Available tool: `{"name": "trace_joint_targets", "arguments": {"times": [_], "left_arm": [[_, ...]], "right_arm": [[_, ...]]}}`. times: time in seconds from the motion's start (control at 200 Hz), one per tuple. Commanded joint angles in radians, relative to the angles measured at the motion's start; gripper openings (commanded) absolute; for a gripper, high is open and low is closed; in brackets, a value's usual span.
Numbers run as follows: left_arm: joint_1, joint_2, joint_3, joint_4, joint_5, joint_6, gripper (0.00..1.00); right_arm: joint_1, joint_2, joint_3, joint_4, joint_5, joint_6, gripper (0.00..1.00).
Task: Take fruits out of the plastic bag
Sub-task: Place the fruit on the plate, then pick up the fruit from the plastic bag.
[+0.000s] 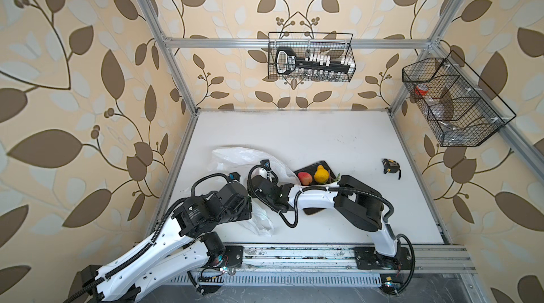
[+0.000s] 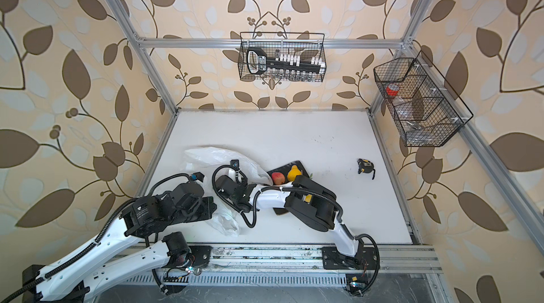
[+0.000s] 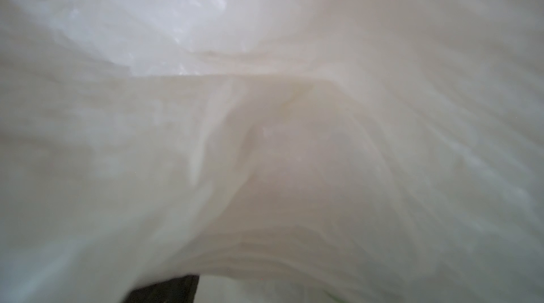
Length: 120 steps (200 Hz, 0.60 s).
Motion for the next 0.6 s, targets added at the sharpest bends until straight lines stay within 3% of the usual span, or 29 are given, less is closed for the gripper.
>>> {"name": "trace_joint_targets", "arguments": {"times": [0.0,0.26,0.595], "left_arm": [[-0.004,-0.003,0.041,-0.011,0.008,0.033,0.00],[-0.005,-0.005,0.059,-0.028,0.017,0.046,0.00],[-0.004,-0.030,0.046,-0.048,-0.012,0.026,0.00]], "right_arm": [[-0.005,0.054,0.061,-0.048,0.100,0.015,0.82],[-0.034,0.153,0.173,-0.098,0.124,0.027,0.81],[-0.035,0.130,0.151,-0.089,0.106,0.011,0.42]]}}
